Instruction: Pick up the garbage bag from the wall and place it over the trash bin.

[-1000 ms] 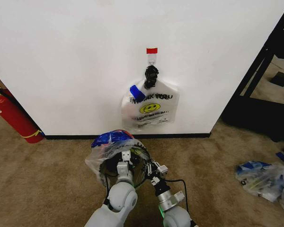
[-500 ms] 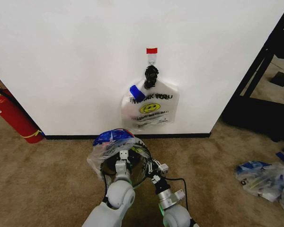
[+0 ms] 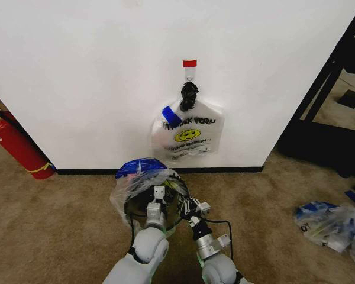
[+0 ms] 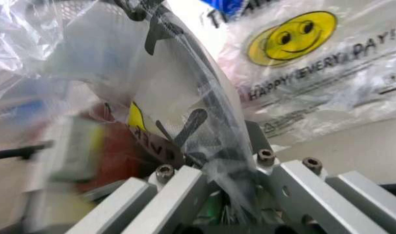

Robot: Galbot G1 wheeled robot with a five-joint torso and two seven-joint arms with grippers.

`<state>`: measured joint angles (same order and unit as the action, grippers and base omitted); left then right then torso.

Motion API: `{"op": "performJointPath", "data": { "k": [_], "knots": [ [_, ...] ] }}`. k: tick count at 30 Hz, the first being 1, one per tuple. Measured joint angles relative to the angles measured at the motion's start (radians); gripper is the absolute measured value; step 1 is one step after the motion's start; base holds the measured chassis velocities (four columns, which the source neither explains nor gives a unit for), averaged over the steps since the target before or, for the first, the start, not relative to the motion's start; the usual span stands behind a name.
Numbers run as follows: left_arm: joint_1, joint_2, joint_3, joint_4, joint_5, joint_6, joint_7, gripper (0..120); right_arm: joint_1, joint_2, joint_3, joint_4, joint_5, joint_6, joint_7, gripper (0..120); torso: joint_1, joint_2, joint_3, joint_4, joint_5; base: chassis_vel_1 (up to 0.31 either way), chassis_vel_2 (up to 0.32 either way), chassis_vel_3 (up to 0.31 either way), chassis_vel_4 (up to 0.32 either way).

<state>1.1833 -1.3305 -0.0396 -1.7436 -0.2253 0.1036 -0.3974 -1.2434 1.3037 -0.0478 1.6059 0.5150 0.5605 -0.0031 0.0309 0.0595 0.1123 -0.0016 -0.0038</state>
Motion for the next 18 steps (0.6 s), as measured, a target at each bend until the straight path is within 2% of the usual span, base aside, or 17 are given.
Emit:
{"op": "performJointPath", "data": {
  "k": [5,7,10,18],
  "knots": [
    [0.039,0.038,0.004,-0.072,0.014,0.012,0.007,0,0.006,-0.002,0.005,0.006,0.034,-0.015,0.025,0,0.000,0.000,0.000,0.0002,0.0001,0.000,0.000,0.000,0.000],
    [0.033,0.039,-0.003,-0.073,0.021,0.018,0.002,0,0.004,-0.005,0.003,0.013,0.041,-0.018,0.025,0,0.000,0.000,0.000,0.0001,0.0000,0.000,0.000,0.000,0.000],
    [0.019,0.035,-0.009,-0.061,0.023,0.026,-0.012,0,0.000,-0.008,-0.001,0.016,0.042,-0.019,0.020,0,0.000,0.000,0.000,-0.0001,0.0001,0.000,0.000,0.000,0.000],
    [-0.038,-0.007,-0.032,0.043,0.035,0.061,-0.084,0,-0.010,-0.006,-0.003,0.022,0.036,-0.013,-0.012,0,0.000,0.000,0.000,0.0000,0.0001,0.000,0.000,0.000,0.000]
  ]
}}
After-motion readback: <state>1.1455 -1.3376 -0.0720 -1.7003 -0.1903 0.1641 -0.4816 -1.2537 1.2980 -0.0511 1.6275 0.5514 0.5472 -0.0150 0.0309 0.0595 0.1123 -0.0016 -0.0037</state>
